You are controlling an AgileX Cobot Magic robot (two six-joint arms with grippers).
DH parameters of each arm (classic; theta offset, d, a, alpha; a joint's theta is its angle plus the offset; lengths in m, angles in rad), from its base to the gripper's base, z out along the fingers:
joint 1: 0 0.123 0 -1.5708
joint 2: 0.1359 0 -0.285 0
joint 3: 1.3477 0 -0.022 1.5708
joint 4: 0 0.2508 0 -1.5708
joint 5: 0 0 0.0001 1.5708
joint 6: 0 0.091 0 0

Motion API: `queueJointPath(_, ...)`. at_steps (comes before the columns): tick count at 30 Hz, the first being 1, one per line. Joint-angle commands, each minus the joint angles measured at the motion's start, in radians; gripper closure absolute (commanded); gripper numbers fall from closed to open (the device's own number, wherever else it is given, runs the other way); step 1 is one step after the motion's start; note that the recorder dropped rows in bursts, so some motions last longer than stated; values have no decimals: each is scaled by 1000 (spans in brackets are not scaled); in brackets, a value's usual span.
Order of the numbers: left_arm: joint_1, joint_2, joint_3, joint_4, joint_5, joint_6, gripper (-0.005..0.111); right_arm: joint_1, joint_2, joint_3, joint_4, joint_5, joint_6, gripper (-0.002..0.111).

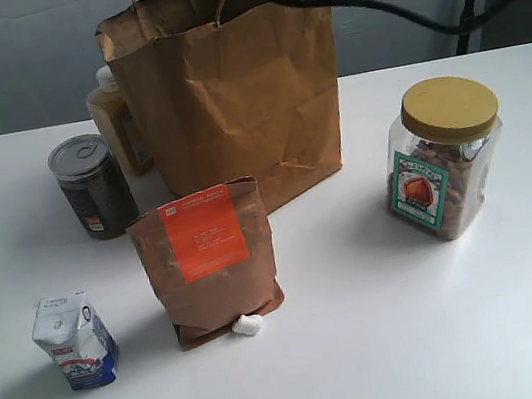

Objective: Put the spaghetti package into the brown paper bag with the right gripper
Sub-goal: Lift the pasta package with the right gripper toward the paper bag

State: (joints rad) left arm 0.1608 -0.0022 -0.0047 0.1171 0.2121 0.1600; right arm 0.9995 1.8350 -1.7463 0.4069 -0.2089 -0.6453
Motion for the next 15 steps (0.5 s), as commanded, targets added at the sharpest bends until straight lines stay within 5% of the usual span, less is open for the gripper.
queueJointPath(1,-2,2,5,-4,-6,-4,107,-47,84,-105,-4,-146,9,108)
queueJointPath(15,-2,2,5,-4,-6,-4,107,-64,185,-134,-57,-140,-117,108)
